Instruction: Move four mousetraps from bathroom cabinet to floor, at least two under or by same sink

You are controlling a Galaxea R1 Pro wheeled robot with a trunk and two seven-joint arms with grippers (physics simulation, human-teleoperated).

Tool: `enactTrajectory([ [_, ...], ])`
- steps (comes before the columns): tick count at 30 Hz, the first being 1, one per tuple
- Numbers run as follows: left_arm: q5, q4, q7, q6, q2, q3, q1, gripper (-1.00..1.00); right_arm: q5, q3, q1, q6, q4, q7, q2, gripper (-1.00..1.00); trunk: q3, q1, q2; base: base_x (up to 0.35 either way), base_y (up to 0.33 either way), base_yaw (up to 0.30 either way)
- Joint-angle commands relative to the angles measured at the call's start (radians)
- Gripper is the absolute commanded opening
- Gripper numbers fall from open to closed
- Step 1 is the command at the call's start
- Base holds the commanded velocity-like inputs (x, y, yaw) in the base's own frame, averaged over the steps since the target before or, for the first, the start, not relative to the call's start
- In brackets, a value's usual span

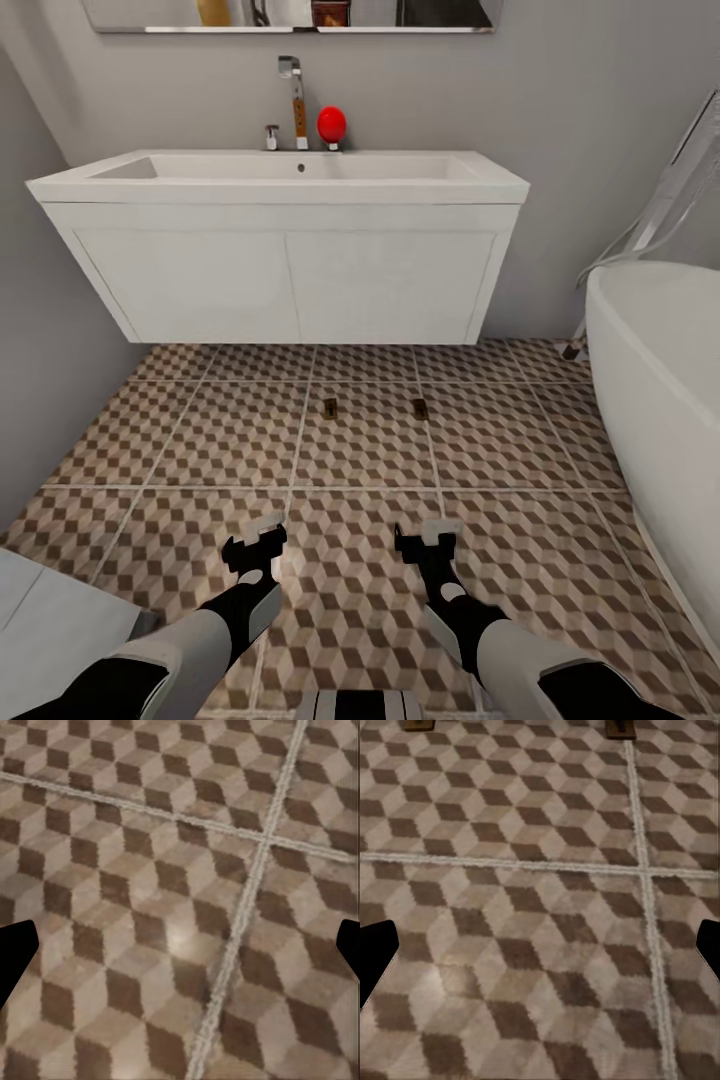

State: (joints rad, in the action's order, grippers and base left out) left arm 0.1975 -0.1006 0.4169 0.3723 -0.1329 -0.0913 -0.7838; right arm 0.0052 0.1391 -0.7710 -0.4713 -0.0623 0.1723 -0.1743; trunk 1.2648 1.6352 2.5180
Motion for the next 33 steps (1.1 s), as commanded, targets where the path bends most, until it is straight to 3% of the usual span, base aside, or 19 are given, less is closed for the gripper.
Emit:
enactTrajectory([
  [1,0.010,0.001,0.003,0.003,0.000,-0.008,-0.001,1.00,0.000,0.008,-0.001,-0.001,0.001,0.009,0.000,1.00,-0.003,-0.001,0.000,0.000,0.000,0.000],
  [33,0.008,0.000,0.003,0.003,0.001,-0.008,-0.001,1.00,-0.001,0.008,-0.001,-0.003,0.001,0.009,0.000,1.00,-0.127,-0.015,-0.007,0.000,0.000,0.000],
])
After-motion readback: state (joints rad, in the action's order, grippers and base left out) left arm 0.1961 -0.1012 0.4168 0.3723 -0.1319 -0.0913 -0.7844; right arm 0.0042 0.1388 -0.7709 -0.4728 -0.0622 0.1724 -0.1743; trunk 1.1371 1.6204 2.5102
